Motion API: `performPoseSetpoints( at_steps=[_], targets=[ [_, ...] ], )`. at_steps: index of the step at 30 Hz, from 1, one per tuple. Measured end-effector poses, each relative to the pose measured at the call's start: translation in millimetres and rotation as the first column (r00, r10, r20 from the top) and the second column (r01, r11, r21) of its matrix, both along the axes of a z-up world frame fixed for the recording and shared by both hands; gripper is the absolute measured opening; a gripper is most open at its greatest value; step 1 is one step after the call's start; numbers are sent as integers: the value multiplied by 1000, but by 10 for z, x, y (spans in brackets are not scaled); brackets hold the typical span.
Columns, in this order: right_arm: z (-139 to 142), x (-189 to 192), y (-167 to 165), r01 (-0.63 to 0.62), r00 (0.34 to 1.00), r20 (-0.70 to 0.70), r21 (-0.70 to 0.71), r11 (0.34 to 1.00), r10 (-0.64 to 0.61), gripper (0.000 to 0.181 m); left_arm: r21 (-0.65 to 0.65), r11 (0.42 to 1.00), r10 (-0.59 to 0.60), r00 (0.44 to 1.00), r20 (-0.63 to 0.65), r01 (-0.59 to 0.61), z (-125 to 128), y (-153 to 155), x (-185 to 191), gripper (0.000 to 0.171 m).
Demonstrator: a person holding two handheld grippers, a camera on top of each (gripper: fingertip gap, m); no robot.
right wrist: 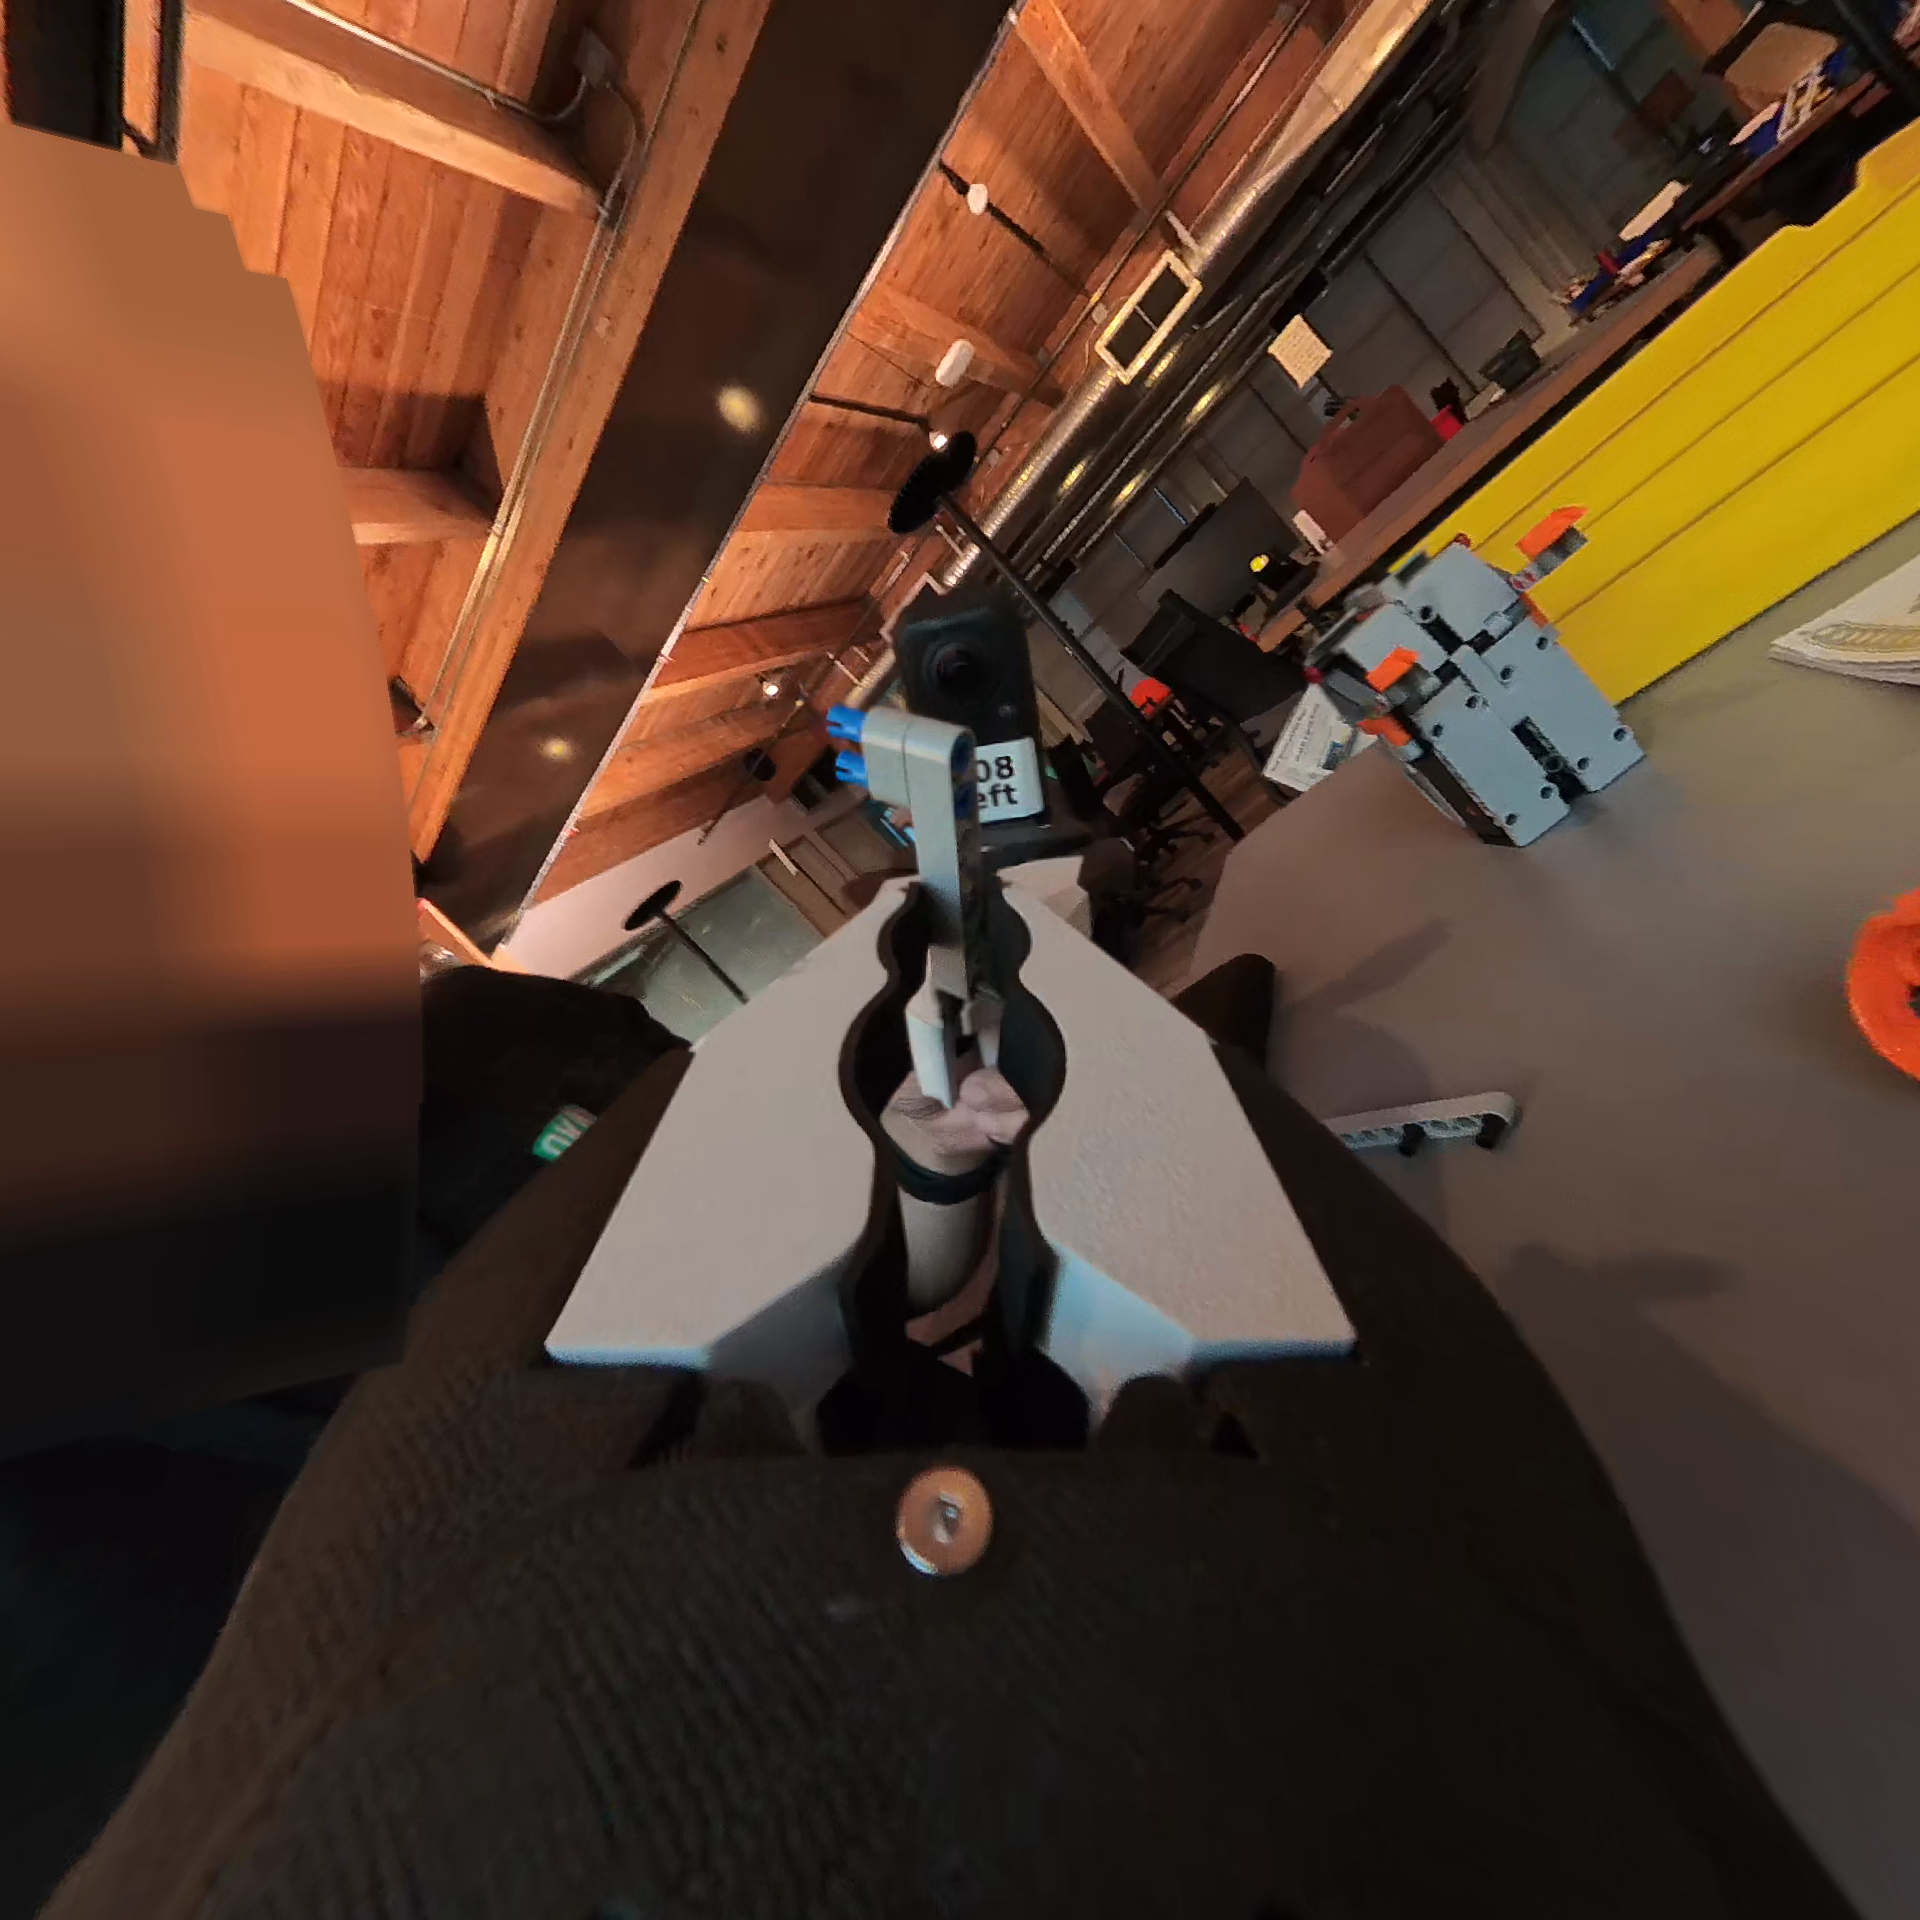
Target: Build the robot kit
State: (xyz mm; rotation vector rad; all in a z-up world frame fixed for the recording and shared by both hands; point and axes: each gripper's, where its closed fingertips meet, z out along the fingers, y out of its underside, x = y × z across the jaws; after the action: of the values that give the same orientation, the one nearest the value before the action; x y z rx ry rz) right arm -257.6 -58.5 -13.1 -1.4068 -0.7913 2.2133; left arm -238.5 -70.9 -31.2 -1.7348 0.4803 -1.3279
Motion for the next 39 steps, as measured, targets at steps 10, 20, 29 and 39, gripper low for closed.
performPoseSetpoints(
  at_steps=[10,20,29,39],
  targets=[
    [-1,-22,38,28,999,-17,-46,999,-29,9,247,948,259,937,-234,-201,-39,201,-47,35],
    [100,50,103,60,996,-61,-45,997,-62,19,221,961,189,977,-96,-164,138,112,25,6],
    [161,79,39,25,996,-87,-31,999,-27,6,23,999,32,983,179,-37,191,-3,-28,7],
    [115,63,-2,14,999,-42,-2,1000,-14,6,2,999,-46,988,149,47,112,-77,-37,7]
  ],
)
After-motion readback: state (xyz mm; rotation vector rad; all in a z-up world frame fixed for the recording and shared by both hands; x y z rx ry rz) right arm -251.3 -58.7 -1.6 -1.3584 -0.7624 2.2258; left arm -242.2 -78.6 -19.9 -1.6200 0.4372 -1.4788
